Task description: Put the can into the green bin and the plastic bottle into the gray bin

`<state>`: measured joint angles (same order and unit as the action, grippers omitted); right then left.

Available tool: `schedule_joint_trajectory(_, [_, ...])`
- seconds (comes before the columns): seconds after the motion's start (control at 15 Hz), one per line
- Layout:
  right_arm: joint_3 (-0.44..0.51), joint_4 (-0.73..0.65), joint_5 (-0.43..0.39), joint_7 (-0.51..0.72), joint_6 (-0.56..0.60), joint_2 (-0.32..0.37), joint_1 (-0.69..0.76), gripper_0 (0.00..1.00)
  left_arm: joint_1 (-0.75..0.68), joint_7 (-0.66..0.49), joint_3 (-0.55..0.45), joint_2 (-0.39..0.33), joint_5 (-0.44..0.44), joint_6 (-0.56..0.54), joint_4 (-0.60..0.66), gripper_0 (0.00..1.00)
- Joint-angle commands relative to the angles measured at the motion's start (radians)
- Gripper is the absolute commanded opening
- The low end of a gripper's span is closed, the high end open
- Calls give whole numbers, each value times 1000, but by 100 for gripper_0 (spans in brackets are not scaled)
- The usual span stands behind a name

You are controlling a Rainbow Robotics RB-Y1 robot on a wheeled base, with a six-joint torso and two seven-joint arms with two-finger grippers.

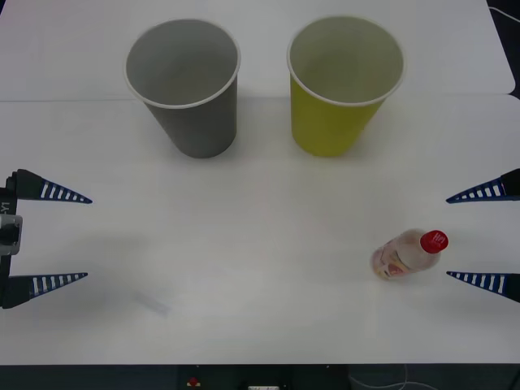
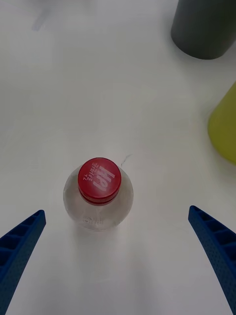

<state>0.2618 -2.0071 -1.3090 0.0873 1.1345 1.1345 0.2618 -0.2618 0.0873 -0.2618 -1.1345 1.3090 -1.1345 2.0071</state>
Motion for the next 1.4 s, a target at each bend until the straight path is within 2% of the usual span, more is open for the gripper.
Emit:
schedule_joint_trajectory(0.07, [4,1,4,-1,-1,-9,4,100,0,0,0,0,0,0,0,100])
schedule_joint_trajectory(0.4, [31,14,42,-3,2,-1,20,100,0,0,0,0,0,0,0,100])
schedule_joint_trajectory(0.8, [33,133,158,-46,47,-2,73,100,0,0,0,0,0,0,0,100])
schedule_joint_trajectory(1.0, [31,194,192,-165,54,-28,85,100,0,0,0,0,0,0,0,100])
schedule_joint_trajectory(1.4, [31,286,194,-350,74,-121,82,100,0,0,0,0,0,0,0,100])
